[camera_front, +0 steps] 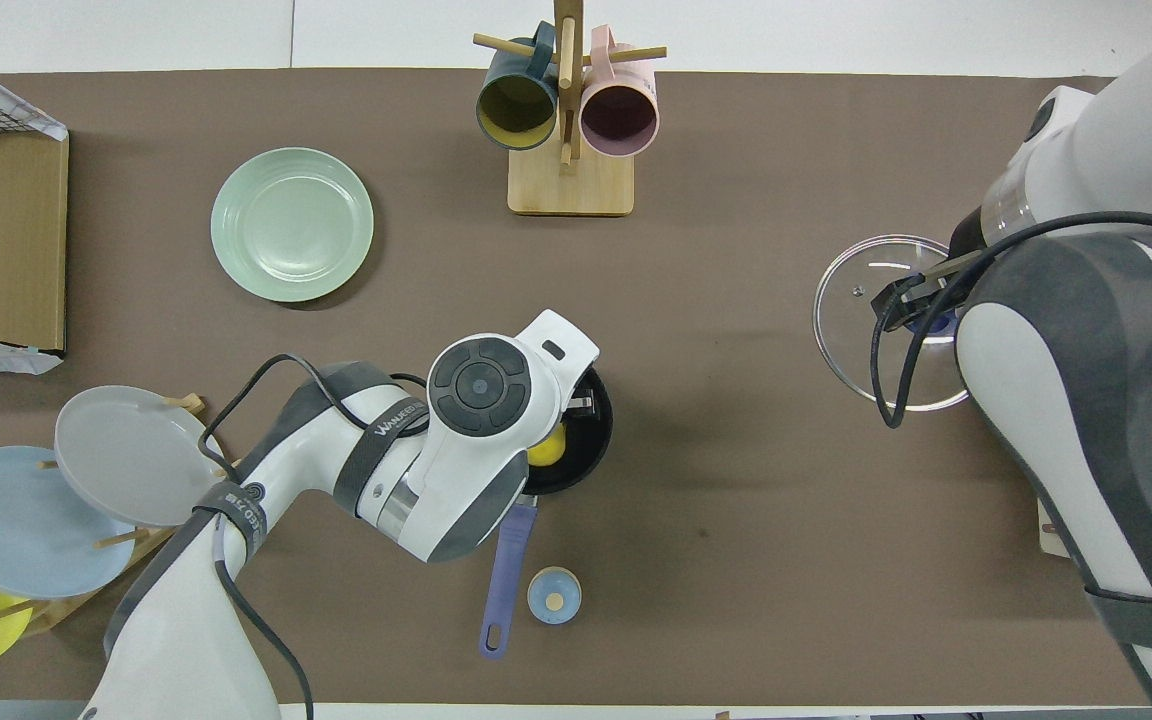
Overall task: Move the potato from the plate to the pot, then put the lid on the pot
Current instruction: 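Carry the potato with the left gripper into the black pot and release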
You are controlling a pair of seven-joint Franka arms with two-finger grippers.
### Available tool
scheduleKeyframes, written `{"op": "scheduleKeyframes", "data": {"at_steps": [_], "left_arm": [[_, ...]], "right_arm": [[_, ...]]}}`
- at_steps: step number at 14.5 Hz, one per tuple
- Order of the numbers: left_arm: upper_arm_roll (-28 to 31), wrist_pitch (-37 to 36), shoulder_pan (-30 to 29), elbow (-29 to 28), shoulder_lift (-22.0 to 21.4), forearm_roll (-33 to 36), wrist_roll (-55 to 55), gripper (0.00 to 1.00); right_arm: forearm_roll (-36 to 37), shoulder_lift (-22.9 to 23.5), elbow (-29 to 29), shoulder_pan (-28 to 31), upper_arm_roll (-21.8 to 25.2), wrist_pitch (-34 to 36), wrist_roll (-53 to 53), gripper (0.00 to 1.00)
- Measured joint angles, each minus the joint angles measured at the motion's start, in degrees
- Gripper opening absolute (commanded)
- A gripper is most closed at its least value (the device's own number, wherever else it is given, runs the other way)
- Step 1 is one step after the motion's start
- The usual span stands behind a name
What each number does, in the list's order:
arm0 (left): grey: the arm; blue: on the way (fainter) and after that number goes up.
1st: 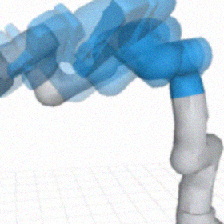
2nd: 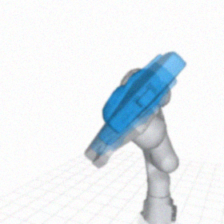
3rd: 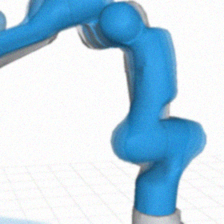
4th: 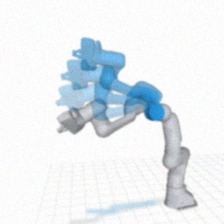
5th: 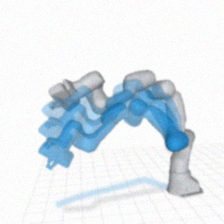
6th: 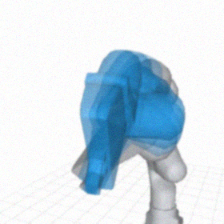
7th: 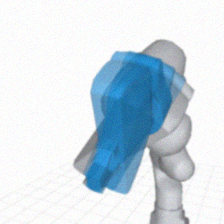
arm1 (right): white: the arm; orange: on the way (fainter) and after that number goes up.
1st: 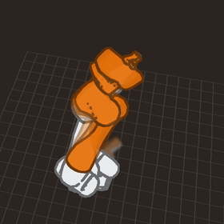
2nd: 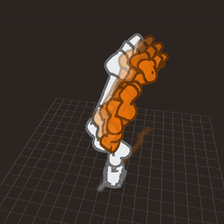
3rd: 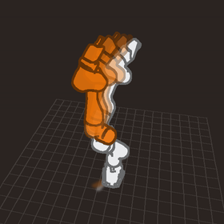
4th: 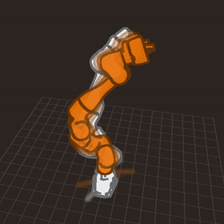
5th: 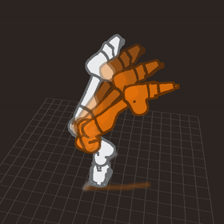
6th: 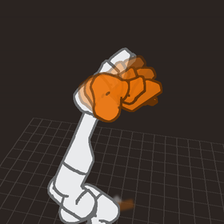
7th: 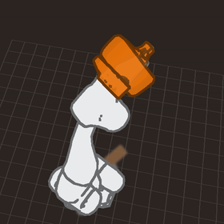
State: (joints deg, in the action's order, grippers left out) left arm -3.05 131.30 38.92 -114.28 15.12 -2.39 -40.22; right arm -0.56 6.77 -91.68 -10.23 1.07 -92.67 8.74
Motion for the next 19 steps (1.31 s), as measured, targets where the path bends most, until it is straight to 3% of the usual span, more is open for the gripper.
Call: {"op": "scheduleKeyframes", "data": {"at_steps": [9,10,11,15,19], "left_arm": [[0.1,2.0,1.0,-2.3,0.3,0.3,-0.1,0.00],[0.1,2.0,1.1,-2.4,0.3,0.4,-0.1,0.38],[0.1,2.0,1.1,-2.4,0.3,0.5,0.0,0.99],[0.7,-0.9,0.9,-1.0,-0.7,0.6,1.5,1.00],[1.4,-19.8,-5.0,10.0,-6.2,-0.1,6.2,1.00]], "right_arm": [[0.0,0.0,0.0,-0.7,0.0,0.0,-0.1,0.00],[0.0,0.0,0.0,-0.9,0.0,0.0,-0.4,0.00],[0.0,0.0,0.0,-1.0,0.0,0.0,-0.6,0.00],[0.0,0.0,0.0,-1.0,0.0,0.0,-0.6,0.00],[0.0,0.0,0.0,-1.7,-0.1,0.0,-1.2,0.00]]}}
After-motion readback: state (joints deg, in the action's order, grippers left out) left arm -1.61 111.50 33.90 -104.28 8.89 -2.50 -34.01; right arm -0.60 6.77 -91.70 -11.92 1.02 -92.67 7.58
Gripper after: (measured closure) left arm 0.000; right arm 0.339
